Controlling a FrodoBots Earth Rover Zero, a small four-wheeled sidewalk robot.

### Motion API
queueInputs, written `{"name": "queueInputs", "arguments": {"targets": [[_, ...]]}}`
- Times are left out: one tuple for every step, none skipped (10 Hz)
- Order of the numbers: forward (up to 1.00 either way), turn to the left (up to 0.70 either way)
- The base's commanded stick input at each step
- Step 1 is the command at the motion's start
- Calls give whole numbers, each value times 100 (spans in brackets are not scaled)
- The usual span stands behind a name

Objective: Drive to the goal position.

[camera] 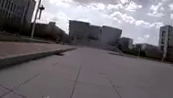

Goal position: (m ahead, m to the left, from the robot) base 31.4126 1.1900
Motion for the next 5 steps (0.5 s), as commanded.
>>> {"name": "queueInputs", "arguments": {"targets": [[70,0],[70,0],[70,0],[70,0],[70,0]]}}
